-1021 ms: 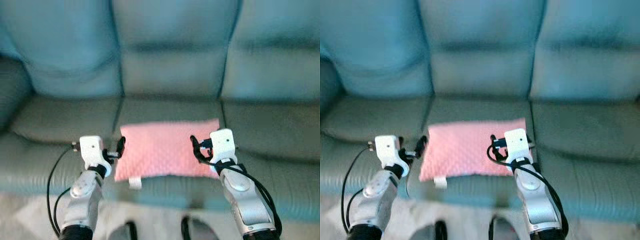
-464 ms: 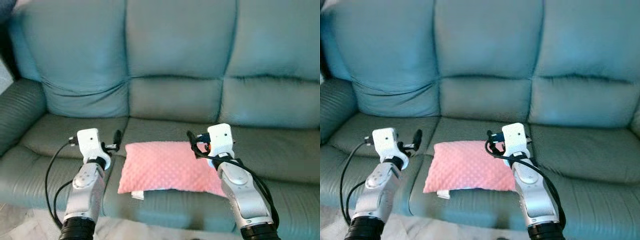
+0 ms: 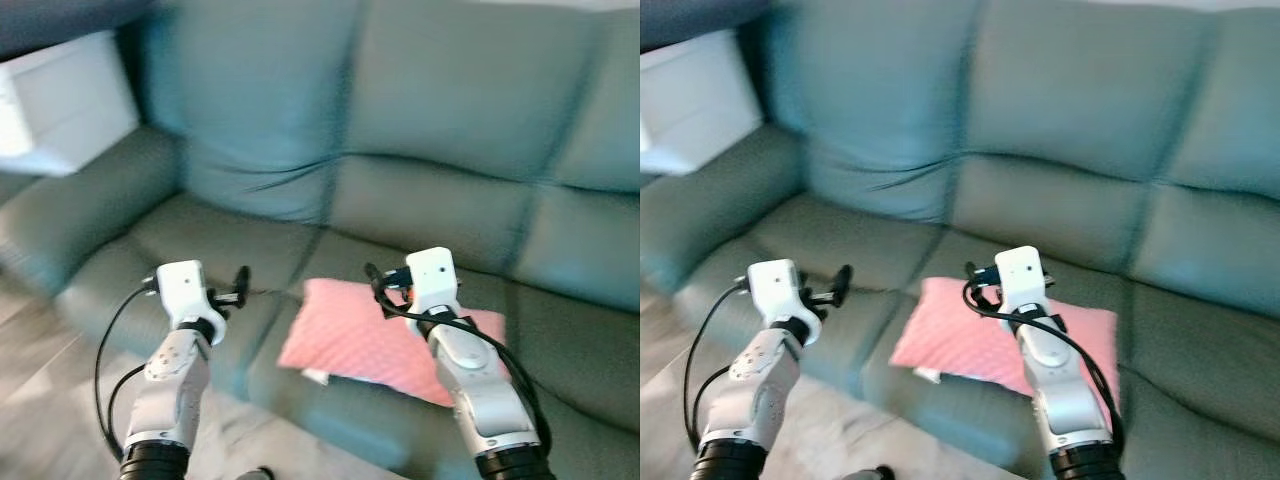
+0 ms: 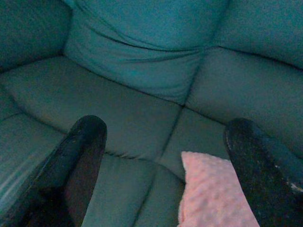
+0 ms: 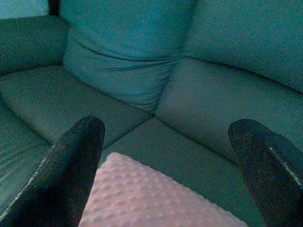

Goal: Move the pillow to the sofa

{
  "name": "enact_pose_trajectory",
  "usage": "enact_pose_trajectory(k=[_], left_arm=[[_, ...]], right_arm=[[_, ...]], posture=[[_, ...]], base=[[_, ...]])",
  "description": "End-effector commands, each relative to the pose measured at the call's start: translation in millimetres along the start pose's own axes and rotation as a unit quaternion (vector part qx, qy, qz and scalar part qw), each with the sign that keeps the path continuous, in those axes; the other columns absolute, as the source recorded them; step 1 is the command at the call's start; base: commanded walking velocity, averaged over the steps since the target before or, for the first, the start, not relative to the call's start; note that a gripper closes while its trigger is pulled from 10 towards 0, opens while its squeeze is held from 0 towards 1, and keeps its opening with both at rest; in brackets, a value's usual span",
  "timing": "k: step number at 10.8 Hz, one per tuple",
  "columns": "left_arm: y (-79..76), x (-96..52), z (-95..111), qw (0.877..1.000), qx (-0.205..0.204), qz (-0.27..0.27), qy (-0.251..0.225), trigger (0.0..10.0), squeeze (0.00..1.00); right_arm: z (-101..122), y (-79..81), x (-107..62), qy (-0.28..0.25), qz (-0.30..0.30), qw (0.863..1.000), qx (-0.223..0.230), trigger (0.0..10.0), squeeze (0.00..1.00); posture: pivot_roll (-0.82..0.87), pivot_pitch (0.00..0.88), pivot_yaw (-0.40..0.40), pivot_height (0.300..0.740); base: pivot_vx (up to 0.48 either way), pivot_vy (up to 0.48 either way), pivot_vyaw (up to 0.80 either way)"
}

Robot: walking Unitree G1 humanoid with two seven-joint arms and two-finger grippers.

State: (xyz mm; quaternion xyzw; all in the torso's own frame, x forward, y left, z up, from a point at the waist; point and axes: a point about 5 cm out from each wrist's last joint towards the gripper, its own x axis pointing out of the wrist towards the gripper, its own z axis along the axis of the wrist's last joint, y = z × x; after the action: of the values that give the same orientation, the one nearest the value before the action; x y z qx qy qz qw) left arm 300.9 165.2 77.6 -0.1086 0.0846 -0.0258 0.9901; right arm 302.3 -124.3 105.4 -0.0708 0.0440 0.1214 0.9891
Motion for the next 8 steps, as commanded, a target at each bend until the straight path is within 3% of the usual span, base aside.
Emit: enact_pose_trajectory(k=[1,8], left_arm=[[2.2,-1.1,3.2,1.000,0.007,0.001,-0.003,10.0,0.00],[-5.0,-4.7,-1.0,1.000,0.002,-0.020,0.014,10.0,0.00]], right_arm=[[0.1,2.1,0.2,0.002,0.005,1.000,0.006,10.0,0.00],[-2.5,6.5,-1.1,0.008,0.018,1.000,0.009,10.0,0.00]], posture=[[-0.19,0.056,0.049,0.740],[-0.19,0.068,0.048,0.740]], base=[[0.000,0.000,0.80],[0.000,0.000,0.80]])
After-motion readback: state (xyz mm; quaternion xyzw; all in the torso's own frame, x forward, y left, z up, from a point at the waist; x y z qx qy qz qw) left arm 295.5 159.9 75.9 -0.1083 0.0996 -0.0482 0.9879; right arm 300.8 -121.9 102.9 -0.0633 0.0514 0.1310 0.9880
